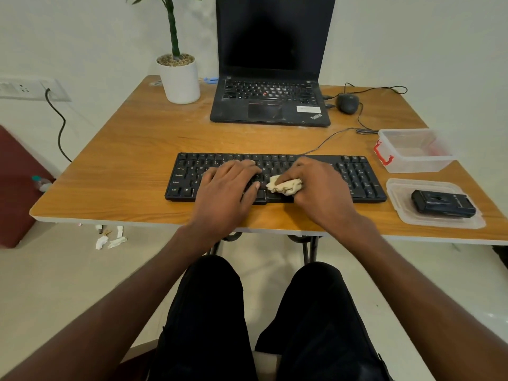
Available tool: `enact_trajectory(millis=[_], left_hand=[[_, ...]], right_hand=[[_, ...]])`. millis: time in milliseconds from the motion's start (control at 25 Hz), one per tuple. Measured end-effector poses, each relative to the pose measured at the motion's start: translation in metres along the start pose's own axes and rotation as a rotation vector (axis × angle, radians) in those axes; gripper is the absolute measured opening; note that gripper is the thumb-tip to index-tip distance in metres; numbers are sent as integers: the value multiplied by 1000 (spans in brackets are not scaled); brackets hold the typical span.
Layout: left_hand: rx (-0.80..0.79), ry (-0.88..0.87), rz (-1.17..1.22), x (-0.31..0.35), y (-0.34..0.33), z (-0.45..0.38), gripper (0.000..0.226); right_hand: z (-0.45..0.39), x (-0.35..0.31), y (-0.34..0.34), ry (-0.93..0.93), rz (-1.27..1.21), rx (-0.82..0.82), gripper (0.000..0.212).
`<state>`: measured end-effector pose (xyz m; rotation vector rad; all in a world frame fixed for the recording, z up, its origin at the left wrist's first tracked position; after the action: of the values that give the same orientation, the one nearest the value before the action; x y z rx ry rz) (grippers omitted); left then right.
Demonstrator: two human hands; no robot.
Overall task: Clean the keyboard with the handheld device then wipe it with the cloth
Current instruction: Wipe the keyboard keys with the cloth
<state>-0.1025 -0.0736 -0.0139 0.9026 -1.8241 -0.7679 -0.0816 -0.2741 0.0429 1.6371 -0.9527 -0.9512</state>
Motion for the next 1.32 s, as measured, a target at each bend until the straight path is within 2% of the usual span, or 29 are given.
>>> enact_trajectory(millis=[120, 200, 360, 480, 640, 760, 840, 920, 1040, 1200, 1320], left_hand=[[6, -18, -2, -3, -1, 2, 35], [28, -34, 11, 1, -1, 3, 32], [73, -67, -9, 2, -2, 4, 27], [92, -96, -23, 0, -2, 4, 27], [86, -69, -18, -2, -2, 4, 23], [73, -69, 6, 0, 0, 4, 23], [70, -69, 19, 0, 0, 4, 24], [64, -79, 11, -1, -1, 4, 25], [63, -82, 1, -3, -1, 5, 27], [78, -91, 12, -3, -1, 5, 24], [84, -107, 13, -4, -2, 5, 24]], right_hand=[[3, 41, 13, -178, 117, 11, 34], [2, 46, 16, -233, 155, 14, 31], [1, -8, 1, -105, 104, 36, 27], [-10, -38, -7, -17, -31, 55, 31], [-8, -19, -5, -18, -14, 2, 31], [2, 19, 8, -158, 10, -71, 31], [4, 20, 12, -208, 47, -50, 32], [7, -5, 8, -116, 49, 9, 32], [17, -27, -4, 14, 16, -5, 31], [30, 20, 6, -168, 3, -44, 34], [39, 43, 16, -303, -34, 6, 39]])
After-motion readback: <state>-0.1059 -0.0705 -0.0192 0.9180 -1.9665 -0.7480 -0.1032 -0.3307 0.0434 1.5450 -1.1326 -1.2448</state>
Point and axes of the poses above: each hand's wrist, its own z-axis away from the middle knuckle, its own y-axis out of the back of the hand, x = y × z, the point moved 1 cm from there along -z, towards the middle knuckle, and after that the axes turned 12 degrees about z, right-handed, at the moved point
